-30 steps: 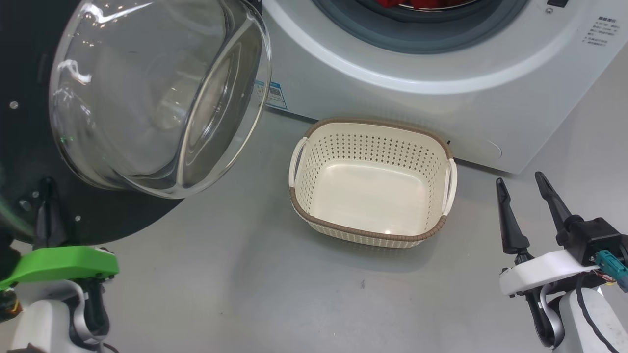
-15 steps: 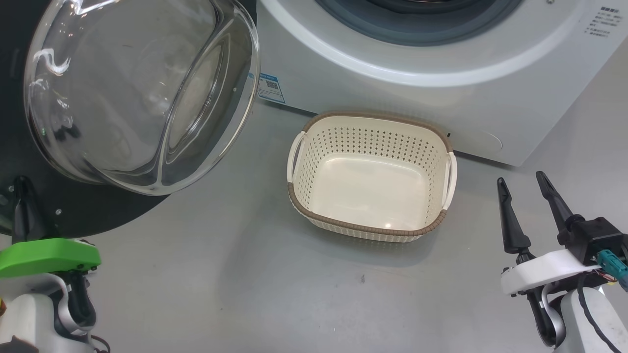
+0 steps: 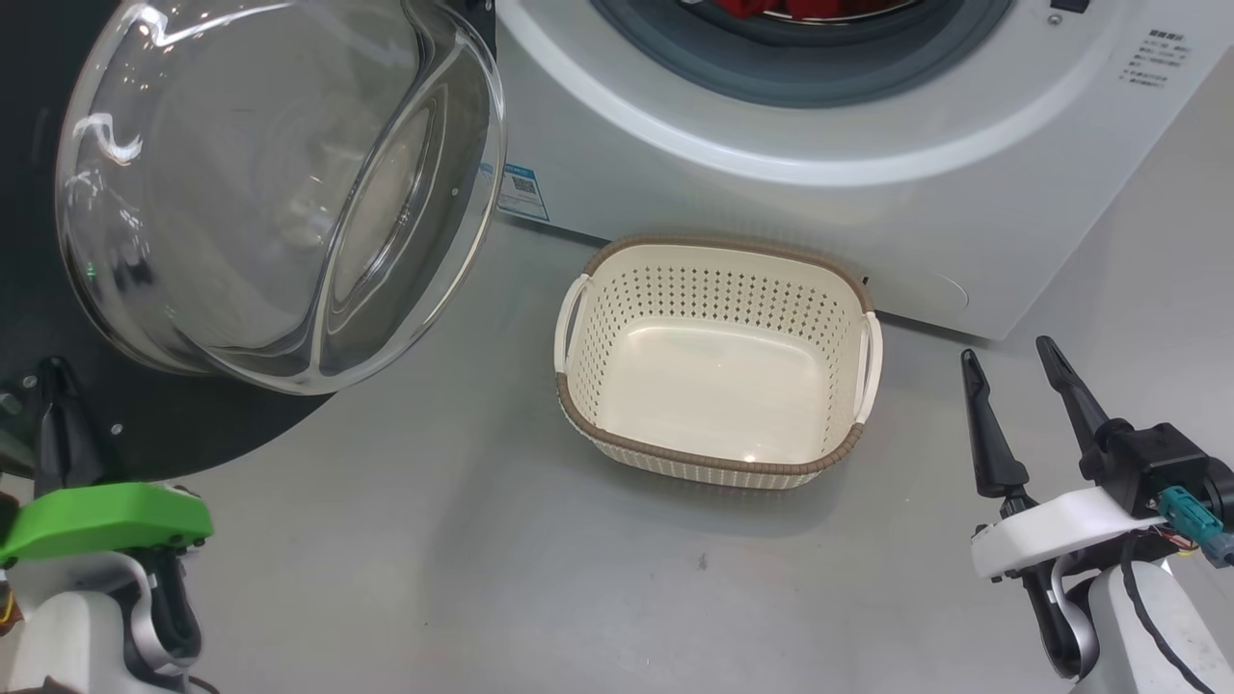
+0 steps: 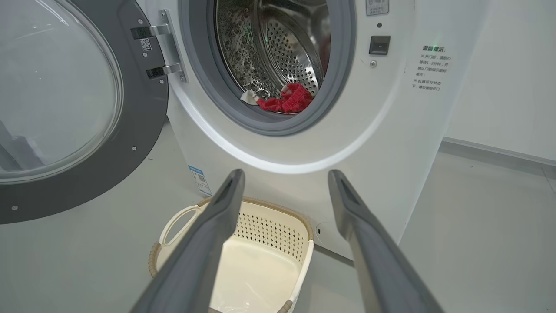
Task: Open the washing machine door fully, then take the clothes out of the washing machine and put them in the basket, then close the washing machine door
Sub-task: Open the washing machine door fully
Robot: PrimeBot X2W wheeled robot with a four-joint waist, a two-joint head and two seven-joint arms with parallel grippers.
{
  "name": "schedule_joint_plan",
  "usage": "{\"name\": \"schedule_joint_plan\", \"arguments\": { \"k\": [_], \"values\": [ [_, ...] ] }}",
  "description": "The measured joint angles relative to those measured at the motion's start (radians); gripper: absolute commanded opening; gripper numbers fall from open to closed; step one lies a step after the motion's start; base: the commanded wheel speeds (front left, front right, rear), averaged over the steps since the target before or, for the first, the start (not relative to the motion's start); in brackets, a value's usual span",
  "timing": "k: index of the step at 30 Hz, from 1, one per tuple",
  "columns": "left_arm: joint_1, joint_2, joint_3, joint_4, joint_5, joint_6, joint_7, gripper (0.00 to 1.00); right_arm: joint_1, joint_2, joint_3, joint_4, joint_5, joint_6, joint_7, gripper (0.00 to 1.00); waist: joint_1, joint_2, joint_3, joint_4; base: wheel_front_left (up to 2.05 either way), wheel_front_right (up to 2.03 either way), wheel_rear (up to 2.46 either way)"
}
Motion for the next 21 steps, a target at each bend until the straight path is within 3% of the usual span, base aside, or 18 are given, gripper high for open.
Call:
{"name": "schedule_joint_plan", "arguments": {
  "k": [15,16,17,18,19,21],
  "values": [
    [0.12,-0.03,-0.073,-0.117,0.073,-0.01,-0.001,0.0,0.015,0.027,0.0,0.03,0.008,0.0,0.0,1.0,0.0,0.0,-0.073,-0.006,0.0,0.0,0.0],
    [0.13,-0.031,-0.077,-0.119,0.074,-0.01,-0.001,0.26,0.019,0.028,0.001,0.033,0.009,0.0,0.0,1.0,0.0,0.0,-0.079,-0.007,0.0,0.0,0.0],
    [0.139,-0.031,-0.085,-0.12,0.079,-0.01,-0.001,0.36,0.021,0.029,0.001,0.035,0.01,0.0,0.0,1.0,0.0,0.0,-0.084,-0.008,0.0,0.0,0.0],
    [0.149,-0.031,-0.095,-0.121,0.085,-0.013,-0.001,0.36,0.023,0.031,0.002,0.036,0.01,0.0,0.0,1.0,0.0,0.0,-0.09,-0.01,0.0,0.0,0.0],
    [0.158,-0.032,-0.106,-0.122,0.091,-0.018,-0.001,0.44,0.026,0.034,0.002,0.037,0.01,0.0,0.0,1.0,0.0,0.0,-0.097,-0.011,0.0,0.0,0.0],
    [0.177,-0.032,-0.123,-0.126,0.099,-0.022,-0.001,0.98,0.034,0.038,0.004,0.039,0.011,0.0,0.0,1.0,0.0,0.0,-0.109,-0.013,0.0,0.0,0.0]
  ]
}}
